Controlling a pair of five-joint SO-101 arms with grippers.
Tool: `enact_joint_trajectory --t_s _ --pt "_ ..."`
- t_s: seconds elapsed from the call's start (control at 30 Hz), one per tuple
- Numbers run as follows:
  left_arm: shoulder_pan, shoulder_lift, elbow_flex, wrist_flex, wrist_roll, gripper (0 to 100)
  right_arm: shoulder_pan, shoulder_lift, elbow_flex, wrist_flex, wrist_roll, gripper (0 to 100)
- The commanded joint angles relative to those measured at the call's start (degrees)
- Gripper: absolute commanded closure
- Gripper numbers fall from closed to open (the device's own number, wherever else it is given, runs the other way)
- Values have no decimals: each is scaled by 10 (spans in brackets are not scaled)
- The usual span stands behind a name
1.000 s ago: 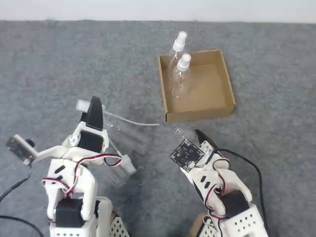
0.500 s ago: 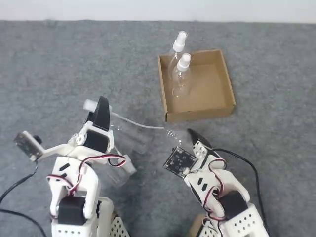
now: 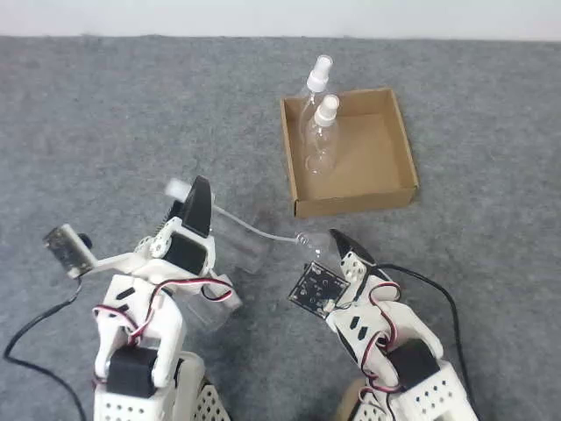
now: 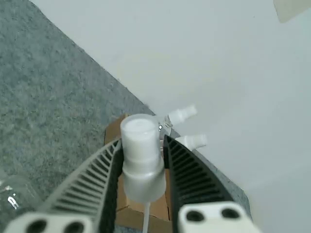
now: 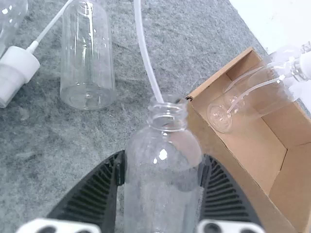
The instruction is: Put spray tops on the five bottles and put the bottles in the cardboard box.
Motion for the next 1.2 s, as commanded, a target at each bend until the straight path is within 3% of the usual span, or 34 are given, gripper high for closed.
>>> enact_joint_trajectory --t_s 0.0,0.97,1.17 --pt "6 -11 -7 -17 -8 988 -4 -10 11 -14 8 883" --pt "47 -11 13 -18 -25 988 -4 -10 11 -8 5 887" --pt "89 -11 29 -19 -25 988 -4 -10 11 -8 4 887"
